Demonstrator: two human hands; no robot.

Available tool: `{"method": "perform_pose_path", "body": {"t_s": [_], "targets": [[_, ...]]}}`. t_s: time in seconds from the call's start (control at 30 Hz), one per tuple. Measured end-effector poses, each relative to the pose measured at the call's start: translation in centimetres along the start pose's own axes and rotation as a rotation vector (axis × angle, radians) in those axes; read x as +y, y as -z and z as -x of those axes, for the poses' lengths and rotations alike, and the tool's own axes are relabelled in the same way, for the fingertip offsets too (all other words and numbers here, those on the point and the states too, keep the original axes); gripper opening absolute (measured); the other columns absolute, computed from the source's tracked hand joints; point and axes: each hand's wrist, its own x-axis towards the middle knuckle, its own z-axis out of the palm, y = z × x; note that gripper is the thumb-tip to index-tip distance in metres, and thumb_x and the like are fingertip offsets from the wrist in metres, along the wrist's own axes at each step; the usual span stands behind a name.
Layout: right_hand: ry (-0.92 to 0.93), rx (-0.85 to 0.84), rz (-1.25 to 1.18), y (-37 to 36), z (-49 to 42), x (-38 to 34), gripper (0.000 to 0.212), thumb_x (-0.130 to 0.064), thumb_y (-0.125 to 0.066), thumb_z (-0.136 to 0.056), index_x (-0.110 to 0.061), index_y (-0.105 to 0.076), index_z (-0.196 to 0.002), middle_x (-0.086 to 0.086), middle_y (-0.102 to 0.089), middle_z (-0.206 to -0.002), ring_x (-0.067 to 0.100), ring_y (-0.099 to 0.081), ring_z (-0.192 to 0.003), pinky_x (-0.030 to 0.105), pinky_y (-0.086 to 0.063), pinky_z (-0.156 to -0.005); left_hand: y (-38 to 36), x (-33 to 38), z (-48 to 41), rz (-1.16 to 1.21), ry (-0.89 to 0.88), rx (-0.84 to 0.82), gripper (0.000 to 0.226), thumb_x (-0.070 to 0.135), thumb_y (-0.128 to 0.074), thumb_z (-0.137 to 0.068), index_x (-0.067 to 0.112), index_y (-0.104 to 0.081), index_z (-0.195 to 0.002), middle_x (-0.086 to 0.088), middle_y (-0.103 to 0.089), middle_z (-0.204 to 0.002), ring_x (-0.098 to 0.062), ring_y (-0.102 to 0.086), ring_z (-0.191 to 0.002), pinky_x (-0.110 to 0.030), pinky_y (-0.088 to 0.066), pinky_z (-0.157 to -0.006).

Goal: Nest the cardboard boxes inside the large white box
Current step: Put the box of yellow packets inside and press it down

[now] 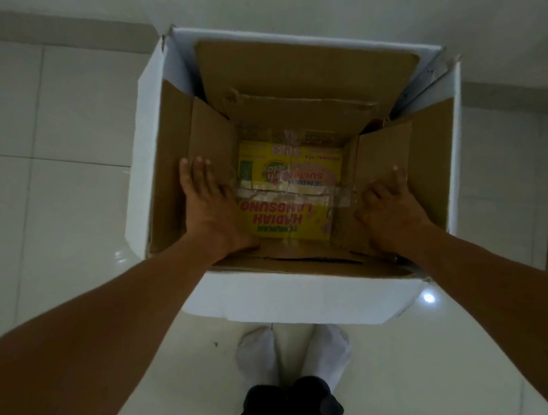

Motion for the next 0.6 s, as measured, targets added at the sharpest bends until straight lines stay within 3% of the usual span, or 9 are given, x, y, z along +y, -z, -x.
{"method": "perform_pose_path", "body": {"t_s": [0.13, 0.17, 0.23, 0.33, 0.43, 0.53, 0.6], "targets": [[-0.070, 0.353, -0.257, 1.3, 0.7, 0.1, 0.049, -0.020, -0.055, -0.084, -0.012, -0.049, -0.131, 0.020, -0.056, -0.123, 0.035, -0.045, -0.122, 0.062, -0.002, -0.112, 1.4, -0.8, 1.1, 0.215, -0.037, 0.276, 0.082, 0.069, -0.050, -0.073, 0.012, -0.043, -0.131, -0.027, -0.012, -0.153, -0.041, -0.003, -0.142, -0.061, 0.016, -0.106], [-0.102, 0.455, -0.333, 1.5, 1.3, 0.1, 0.048, -0.016, -0.061, -0.079, -0.007, -0.054, -0.126, 0.025, -0.058, -0.118, 0.039, -0.049, -0.118, 0.063, -0.006, -0.112, 1.3, -1.3, 1.6, 0.279, -0.024, 0.368, 0.073, 0.060, -0.055, -0.075, 0.010, -0.046, -0.127, -0.027, -0.012, -0.153, -0.040, -0.003, -0.142, -0.059, 0.015, -0.106], [-0.182, 0.613, -0.469, 1.4, 2.7, 0.2, 0.043, -0.008, -0.071, -0.067, 0.002, -0.063, -0.108, 0.034, -0.057, -0.118, 0.047, -0.050, -0.118, 0.068, -0.016, -0.108, 0.6, -2.5, 2.7, 0.411, 0.051, 0.473, 0.075, 0.047, -0.062, -0.075, 0.007, -0.039, -0.134, -0.028, -0.009, -0.154, -0.040, -0.001, -0.143, -0.057, 0.015, -0.107], [-0.351, 0.602, -0.535, 0.7, 4.8, 0.2, 0.045, -0.006, -0.072, -0.067, 0.003, -0.059, -0.109, 0.035, -0.040, -0.139, 0.047, -0.033, -0.134, 0.066, -0.012, -0.109, -0.6, -4.1, 4.3, 0.581, 0.199, 0.417, 0.094, 0.037, -0.069, -0.075, 0.010, -0.014, -0.147, -0.026, 0.001, -0.155, -0.037, 0.007, -0.143, -0.057, 0.009, -0.109], [-0.537, 0.560, -0.604, -0.5, 6.3, 0.1, 0.053, -0.013, -0.067, -0.076, 0.001, -0.047, -0.123, 0.030, -0.024, -0.150, 0.043, -0.019, -0.141, 0.065, -0.011, -0.109, -1.8, -5.0, 5.4, 0.795, 0.316, 0.343, 0.099, 0.028, -0.070, -0.076, 0.013, -0.005, -0.148, -0.022, 0.000, -0.156, -0.037, -0.003, -0.143, -0.058, -0.008, -0.111], [-0.719, 0.498, -0.882, -1.8, 7.2, -0.3, 0.071, -0.016, -0.063, -0.079, -0.008, -0.028, -0.139, 0.024, -0.022, -0.152, 0.039, -0.021, -0.141, 0.065, -0.020, -0.108, -2.9, -5.2, 6.0, 1.074, 0.445, 0.300, 0.092, 0.024, -0.068, -0.079, 0.015, -0.007, -0.148, -0.022, -0.028, -0.150, -0.041, -0.036, -0.131, -0.055, -0.036, -0.098], [-0.828, 0.526, -1.259, -2.7, 7.5, -0.6, 0.074, -0.015, -0.064, -0.079, -0.014, -0.024, -0.141, 0.023, -0.039, -0.142, 0.039, -0.044, -0.124, 0.055, -0.040, -0.098, -3.5, -5.2, 6.0, 1.177, 0.529, 0.284, 0.076, 0.024, -0.064, -0.082, 0.011, -0.021, -0.144, -0.024, -0.055, -0.127, -0.044, -0.053, -0.112, -0.050, -0.044, -0.088]]}}
